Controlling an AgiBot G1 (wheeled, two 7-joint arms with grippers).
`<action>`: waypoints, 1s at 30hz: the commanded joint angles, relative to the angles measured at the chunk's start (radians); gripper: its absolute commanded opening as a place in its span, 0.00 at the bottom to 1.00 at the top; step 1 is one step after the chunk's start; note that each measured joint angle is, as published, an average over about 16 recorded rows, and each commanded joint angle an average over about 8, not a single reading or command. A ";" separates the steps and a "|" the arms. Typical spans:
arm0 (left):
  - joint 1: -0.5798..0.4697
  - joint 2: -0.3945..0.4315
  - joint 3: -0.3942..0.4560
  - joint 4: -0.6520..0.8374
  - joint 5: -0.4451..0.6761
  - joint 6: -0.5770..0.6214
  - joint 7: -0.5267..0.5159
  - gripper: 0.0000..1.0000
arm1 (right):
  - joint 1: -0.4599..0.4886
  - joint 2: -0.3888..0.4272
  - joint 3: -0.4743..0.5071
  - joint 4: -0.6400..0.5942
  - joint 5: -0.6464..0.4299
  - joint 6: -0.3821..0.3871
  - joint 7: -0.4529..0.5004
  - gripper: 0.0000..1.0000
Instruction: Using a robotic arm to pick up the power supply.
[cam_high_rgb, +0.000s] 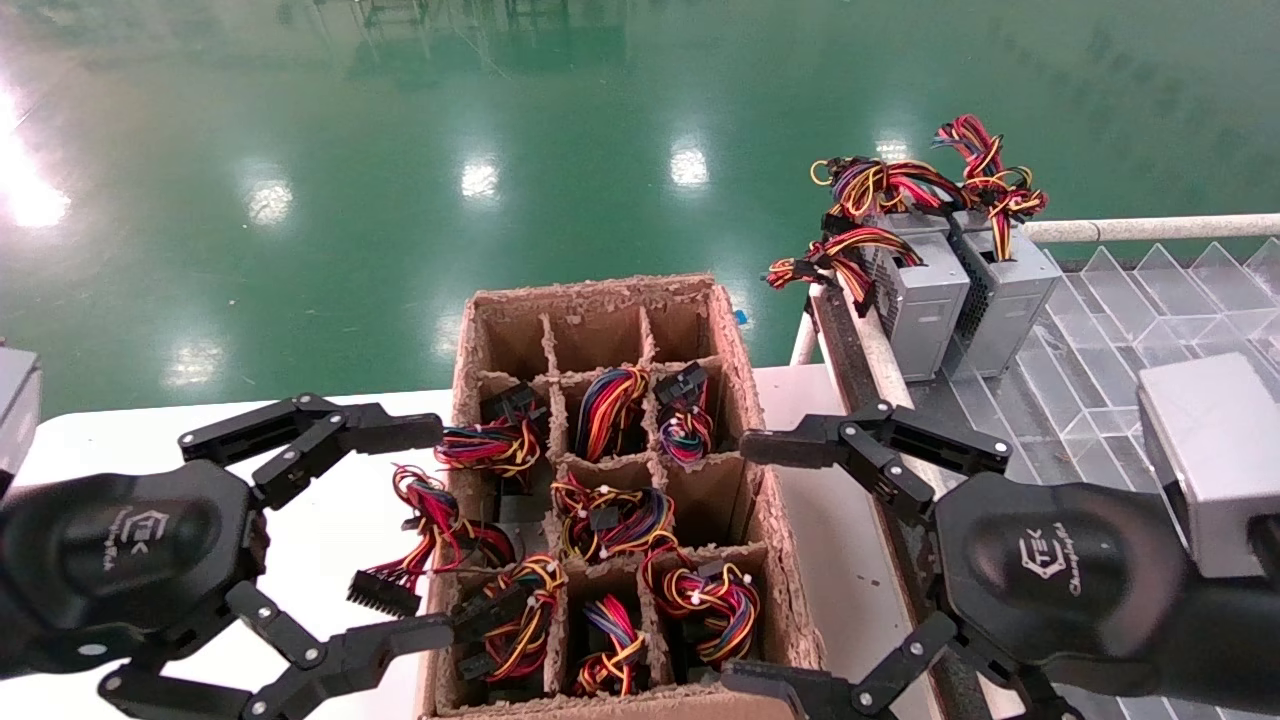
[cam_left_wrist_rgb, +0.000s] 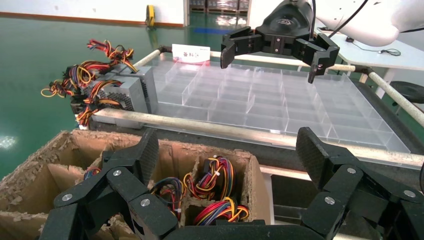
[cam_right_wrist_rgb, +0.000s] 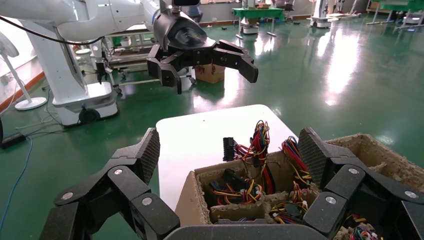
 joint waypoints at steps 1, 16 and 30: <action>0.000 0.000 0.000 0.000 0.000 0.000 0.000 1.00 | 0.000 0.000 0.000 0.000 0.000 0.000 0.000 1.00; 0.000 0.000 0.000 0.000 0.000 0.000 0.000 0.17 | 0.002 0.006 -0.003 0.006 -0.012 -0.001 -0.003 1.00; 0.000 0.000 0.000 0.000 0.000 0.000 0.000 0.00 | -0.004 0.031 -0.050 0.037 -0.208 0.104 0.003 0.97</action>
